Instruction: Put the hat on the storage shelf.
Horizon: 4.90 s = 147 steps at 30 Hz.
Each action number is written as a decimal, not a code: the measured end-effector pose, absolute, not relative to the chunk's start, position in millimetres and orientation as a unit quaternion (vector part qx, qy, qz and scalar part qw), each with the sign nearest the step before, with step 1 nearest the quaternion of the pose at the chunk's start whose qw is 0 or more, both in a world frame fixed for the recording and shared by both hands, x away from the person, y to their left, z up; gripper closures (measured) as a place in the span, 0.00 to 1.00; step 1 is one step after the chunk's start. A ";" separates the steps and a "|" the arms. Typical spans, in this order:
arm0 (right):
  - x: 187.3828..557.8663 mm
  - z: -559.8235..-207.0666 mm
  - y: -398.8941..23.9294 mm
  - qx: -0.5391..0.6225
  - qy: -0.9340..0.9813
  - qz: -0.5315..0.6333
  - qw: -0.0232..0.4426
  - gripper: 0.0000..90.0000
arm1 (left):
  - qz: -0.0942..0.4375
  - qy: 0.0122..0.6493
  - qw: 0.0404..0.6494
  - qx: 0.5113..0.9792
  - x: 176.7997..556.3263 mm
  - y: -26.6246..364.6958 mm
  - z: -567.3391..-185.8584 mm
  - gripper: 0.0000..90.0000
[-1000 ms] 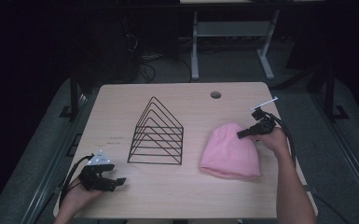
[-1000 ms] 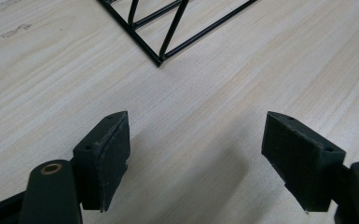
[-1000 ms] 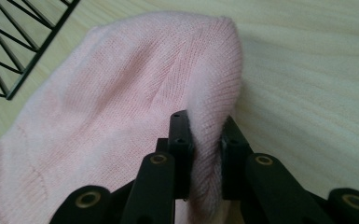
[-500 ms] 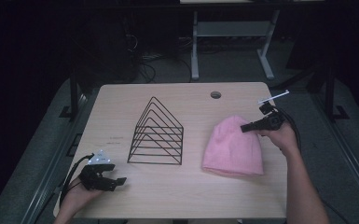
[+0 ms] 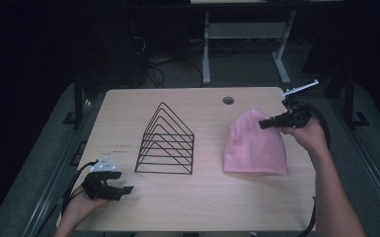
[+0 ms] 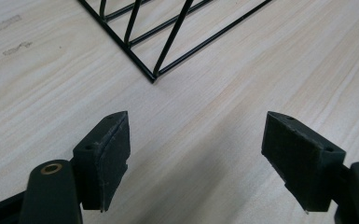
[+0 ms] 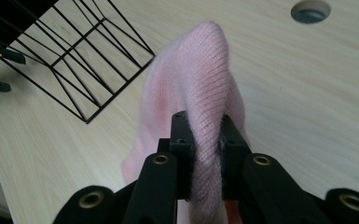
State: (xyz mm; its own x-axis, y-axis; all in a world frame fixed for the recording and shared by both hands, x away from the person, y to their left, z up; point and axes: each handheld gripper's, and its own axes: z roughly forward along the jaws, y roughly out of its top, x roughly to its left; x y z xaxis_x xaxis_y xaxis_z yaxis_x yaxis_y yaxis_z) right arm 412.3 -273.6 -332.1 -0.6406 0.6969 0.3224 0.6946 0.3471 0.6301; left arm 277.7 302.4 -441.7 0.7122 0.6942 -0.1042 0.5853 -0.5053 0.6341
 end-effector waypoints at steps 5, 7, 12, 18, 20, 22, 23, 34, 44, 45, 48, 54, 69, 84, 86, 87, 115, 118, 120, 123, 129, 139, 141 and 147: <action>408.1 -309.8 -271.8 0.415 0.826 0.381 0.015 0.89 | 0.079 0.369 0.331 0.865 278.3 302.2 -439.6 0.26; 406.4 -300.6 -270.1 0.411 0.829 0.380 0.020 0.89 | 0.078 0.369 0.332 0.864 278.4 301.7 -439.2 0.26; 403.0 -277.2 -263.9 0.397 0.834 0.382 0.035 0.89 | 0.076 0.366 0.335 0.865 279.3 301.8 -435.8 0.26; 397.9 -248.3 -252.9 0.375 0.839 0.392 0.050 0.89 | 0.071 0.363 0.340 0.864 281.1 301.9 -429.6 0.26; 396.0 -239.4 -248.8 0.366 0.841 0.395 0.053 0.89 | 0.067 0.363 0.342 0.864 281.6 302.1 -427.4 0.26; 394.3 -230.7 -244.4 0.359 0.843 0.397 0.056 0.89 | 0.063 0.361 0.341 0.865 282.1 302.4 -424.6 0.27; 393.3 -226.2 -242.0 0.356 0.844 0.398 0.058 0.89 | 0.061 0.363 0.343 0.865 282.2 302.3 -422.8 0.27; 386.8 -185.1 -210.4 0.315 0.856 0.404 0.074 0.89 | 0.053 0.343 0.355 0.868 285.3 301.5 -396.4 0.26; 383.7 -153.2 -175.2 0.279 0.864 0.412 0.082 0.89 | 0.047 0.325 0.369 0.869 292.1 300.6 -361.1 0.27; 383.8 -150.3 -171.5 0.273 0.865 0.413 0.084 0.89 | 0.047 0.321 0.373 0.869 292.9 299.8 -356.4 0.27; 383.4 -142.1 -159.9 0.255 0.868 0.417 0.088 0.89 | 0.048 0.310 0.381 0.870 295.3 296.1 -341.9 0.27; 382.2 -126.0 -138.3 0.230 0.873 0.421 0.090 0.89 | 0.050 0.288 0.385 0.875 300.7 285.7 -316.2 0.27; 382.4 -101.8 -83.3 0.177 0.879 0.436 0.083 0.89 | 0.039 0.263 0.415 0.870 322.8 268.7 -281.3 0.27; 382.1 -96.0 -18.4 0.119 0.883 0.449 0.067 0.89 | 0.011 0.264 0.456 0.850 342.4 272.0 -272.7 0.37; 381.7 -96.4 -11.5 0.117 0.884 0.449 0.062 0.89 | -0.001 0.273 0.467 0.841 344.4 275.4 -272.0 0.42; 381.9 -96.8 -8.6 0.114 0.884 0.449 0.060 0.89 | -0.002 0.274 0.470 0.839 345.4 277.4 -271.4 0.46; 411.0 -175.6 -29.3 0.170 0.860 0.480 0.029 0.89 | 0.007 0.290 0.426 0.857 368.0 277.0 -301.3 0.92; 410.0 -182.1 -36.7 0.174 0.858 0.482 0.027 0.88 | 0.008 0.288 0.416 0.862 369.5 270.2 -304.6 0.92; 409.4 -186.4 -40.6 0.172 0.857 0.484 0.030 0.88 | 0.010 0.284 0.410 0.867 370.1 266.8 -306.6 0.91; 408.9 -192.8 -43.6 0.174 0.853 0.491 0.026 0.88 | 0.014 0.283 0.400 0.872 369.8 264.7 -309.1 0.91; 406.3 -200.3 -38.8 0.170 0.852 0.494 0.015 0.88 | 0.016 0.289 0.396 0.872 365.2 272.1 -316.2 0.92; 397.8 -212.8 -26.9 0.148 0.857 0.493 -0.013 0.84 | 0.020 0.300 0.388 0.871 359.2 281.2 -329.7 0.92; 396.3 -217.2 -26.0 0.145 0.858 0.492 -0.019 0.83 | 0.021 0.300 0.384 0.873 358.2 281.0 -333.4 0.92; 394.8 -231.5 -24.4 0.142 0.863 0.484 -0.037 0.82 | 0.027 0.302 0.365 0.880 356.1 279.9 -345.8 0.92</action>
State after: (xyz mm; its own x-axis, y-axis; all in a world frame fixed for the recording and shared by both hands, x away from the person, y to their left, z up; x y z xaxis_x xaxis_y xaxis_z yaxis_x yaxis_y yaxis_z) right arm 394.8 -24.4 -231.5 -0.9569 0.2093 0.2011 0.2807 0.4914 0.8245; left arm 356.1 279.9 -345.8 0.8161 0.5514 -0.1730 0.5123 -0.5518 0.6581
